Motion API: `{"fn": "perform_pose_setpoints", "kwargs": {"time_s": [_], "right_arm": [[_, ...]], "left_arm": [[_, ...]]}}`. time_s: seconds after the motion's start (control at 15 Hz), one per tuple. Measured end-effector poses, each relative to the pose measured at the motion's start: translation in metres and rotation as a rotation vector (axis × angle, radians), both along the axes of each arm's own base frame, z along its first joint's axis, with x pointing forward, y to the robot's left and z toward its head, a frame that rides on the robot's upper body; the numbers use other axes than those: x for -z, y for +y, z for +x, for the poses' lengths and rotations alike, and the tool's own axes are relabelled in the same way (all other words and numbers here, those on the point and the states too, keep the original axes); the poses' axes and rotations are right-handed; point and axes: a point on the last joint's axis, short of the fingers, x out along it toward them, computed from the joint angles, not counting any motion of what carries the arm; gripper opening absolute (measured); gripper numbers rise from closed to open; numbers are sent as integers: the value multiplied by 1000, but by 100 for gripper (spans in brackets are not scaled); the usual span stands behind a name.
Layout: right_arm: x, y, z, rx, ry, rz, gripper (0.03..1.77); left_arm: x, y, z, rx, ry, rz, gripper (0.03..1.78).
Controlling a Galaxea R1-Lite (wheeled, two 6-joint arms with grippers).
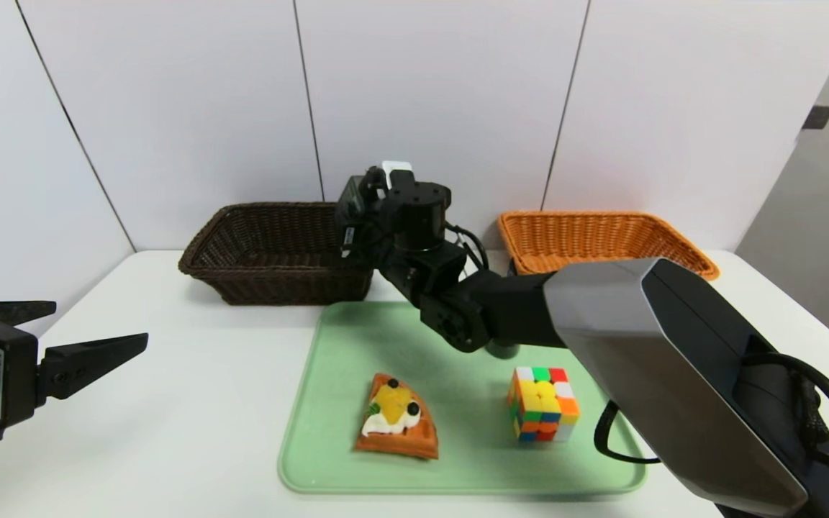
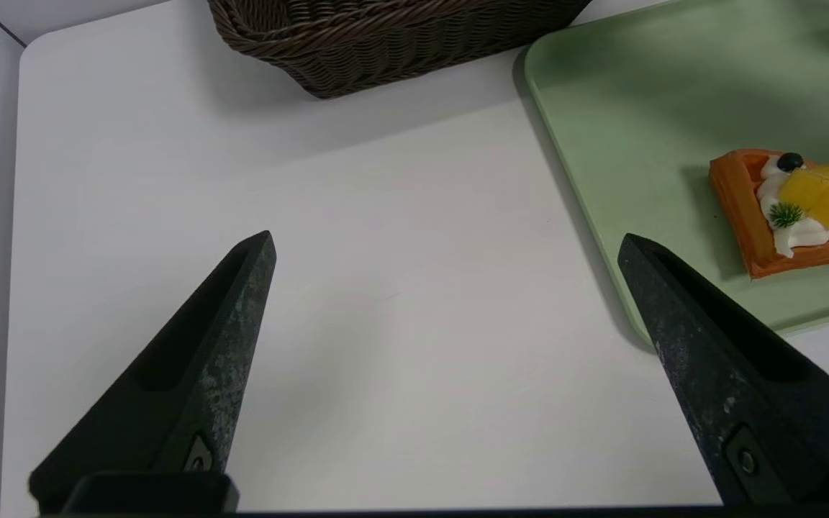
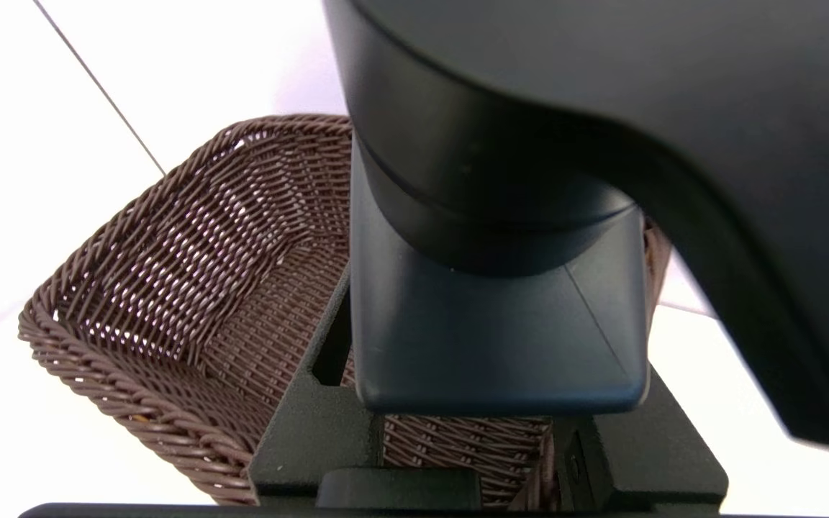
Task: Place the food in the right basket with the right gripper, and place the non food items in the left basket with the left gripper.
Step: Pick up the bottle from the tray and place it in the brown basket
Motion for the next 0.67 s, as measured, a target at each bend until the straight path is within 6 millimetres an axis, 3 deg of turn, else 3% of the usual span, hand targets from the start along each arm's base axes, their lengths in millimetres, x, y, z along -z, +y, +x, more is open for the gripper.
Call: {"fn": "perform_pose_setpoints", "kwargs": {"time_s": [0.27,0.67], "right_arm": [[2,1,1,-1,-6,-6,106],[5,1,4,24,-117,-50,141]], "left_arm": [[1,0,0,-1,4,0,169],[1,0,0,-1,-1,-2,169]]}}
